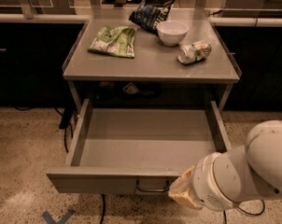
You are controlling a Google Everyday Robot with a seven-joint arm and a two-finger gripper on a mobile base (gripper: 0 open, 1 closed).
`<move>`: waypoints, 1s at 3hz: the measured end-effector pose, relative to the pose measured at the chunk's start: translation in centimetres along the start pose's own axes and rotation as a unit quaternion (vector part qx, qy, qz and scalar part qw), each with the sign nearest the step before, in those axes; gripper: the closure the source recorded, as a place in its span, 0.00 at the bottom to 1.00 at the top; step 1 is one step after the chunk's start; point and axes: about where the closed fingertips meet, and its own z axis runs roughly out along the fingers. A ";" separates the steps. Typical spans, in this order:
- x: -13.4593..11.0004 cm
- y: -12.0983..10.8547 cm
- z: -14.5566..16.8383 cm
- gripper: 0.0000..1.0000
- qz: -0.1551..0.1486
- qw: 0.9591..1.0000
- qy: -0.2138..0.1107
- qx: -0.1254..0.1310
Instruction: Close top drawer
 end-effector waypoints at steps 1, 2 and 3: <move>0.8 1.0 2.3 1.00 0.004 1.000 0.011 -0.024; 2.8 1.0 5.2 1.00 -0.005 0.999 0.032 -0.007; 2.6 -1.3 6.3 1.00 0.001 0.999 0.023 0.023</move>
Offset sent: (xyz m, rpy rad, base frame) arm -0.0116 0.0029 -0.0956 -0.1150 0.0117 0.0133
